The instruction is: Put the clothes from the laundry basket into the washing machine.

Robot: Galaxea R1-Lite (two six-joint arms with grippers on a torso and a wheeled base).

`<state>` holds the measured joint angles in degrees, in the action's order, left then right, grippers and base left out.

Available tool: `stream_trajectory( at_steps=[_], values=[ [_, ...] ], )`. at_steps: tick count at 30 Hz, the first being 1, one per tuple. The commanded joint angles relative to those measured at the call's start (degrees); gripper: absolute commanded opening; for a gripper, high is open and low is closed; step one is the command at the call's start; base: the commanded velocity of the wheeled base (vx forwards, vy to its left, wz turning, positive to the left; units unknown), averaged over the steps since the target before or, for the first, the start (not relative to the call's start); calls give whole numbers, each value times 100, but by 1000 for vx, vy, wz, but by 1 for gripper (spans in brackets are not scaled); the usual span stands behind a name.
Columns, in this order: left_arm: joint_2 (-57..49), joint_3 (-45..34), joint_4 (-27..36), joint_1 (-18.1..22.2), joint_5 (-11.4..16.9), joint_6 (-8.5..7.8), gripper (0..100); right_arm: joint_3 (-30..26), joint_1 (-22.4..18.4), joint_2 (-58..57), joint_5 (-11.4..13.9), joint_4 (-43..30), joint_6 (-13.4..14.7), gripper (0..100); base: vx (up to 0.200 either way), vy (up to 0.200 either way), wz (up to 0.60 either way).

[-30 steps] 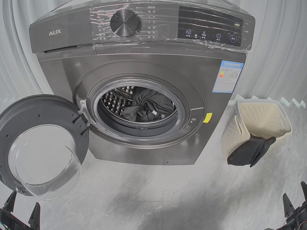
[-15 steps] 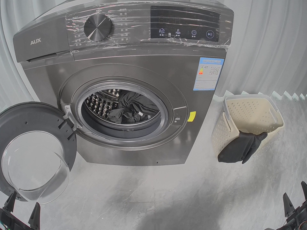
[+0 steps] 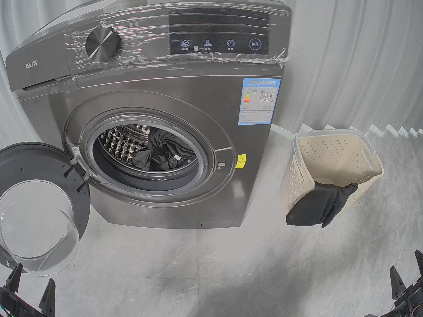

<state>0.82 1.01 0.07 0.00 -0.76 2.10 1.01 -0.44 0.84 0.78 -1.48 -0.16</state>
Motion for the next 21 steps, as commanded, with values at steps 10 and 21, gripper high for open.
stream_trajectory(
  at_steps=[10,21],
  values=[
    [-82,-92,1,0,-4,-8,100,-40,0,-75,1,-2,-2,100,0,-160,0],
    [-82,-92,1,0,-4,-8,100,-48,0,-75,1,-2,-2,100,0,-73,0]
  ],
)
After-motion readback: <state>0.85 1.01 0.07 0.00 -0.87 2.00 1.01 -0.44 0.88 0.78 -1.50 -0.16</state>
